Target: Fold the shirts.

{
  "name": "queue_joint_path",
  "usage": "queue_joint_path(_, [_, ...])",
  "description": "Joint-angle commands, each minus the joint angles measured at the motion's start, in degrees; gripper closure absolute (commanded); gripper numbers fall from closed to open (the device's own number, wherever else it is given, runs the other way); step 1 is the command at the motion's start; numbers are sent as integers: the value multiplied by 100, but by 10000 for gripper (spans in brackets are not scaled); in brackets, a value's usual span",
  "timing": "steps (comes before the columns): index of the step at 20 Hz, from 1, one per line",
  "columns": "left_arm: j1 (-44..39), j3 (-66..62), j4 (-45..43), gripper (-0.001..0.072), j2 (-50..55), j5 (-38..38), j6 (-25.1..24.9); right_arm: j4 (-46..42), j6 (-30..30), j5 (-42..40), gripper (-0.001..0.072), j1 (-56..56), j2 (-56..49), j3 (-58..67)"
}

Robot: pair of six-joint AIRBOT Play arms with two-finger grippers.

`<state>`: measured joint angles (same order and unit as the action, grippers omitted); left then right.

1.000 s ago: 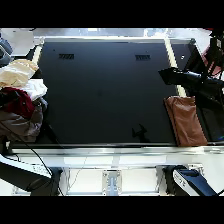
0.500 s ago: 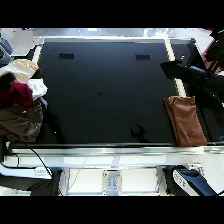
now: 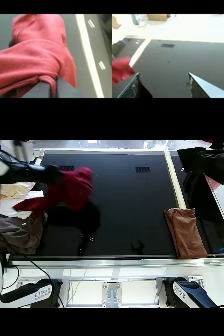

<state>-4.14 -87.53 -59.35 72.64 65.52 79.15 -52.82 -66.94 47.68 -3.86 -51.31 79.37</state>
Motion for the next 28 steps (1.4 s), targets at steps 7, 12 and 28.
queue_joint_path(7, [-2684, 382, 151, 45, 1060, -1797, 9, -1036, -295, 2356, 19, 2, -697, 44])
queue_joint_path(12, [-1172, 175, -4, -2, 636, -1891, 433, -614, -334, 2677, 19, 4, -907, -1928])
queue_joint_path(28, [1615, 2162, -20, 7, 549, -636, 1043, 3123, -935, -498, 90, 2457, -911, -5967])
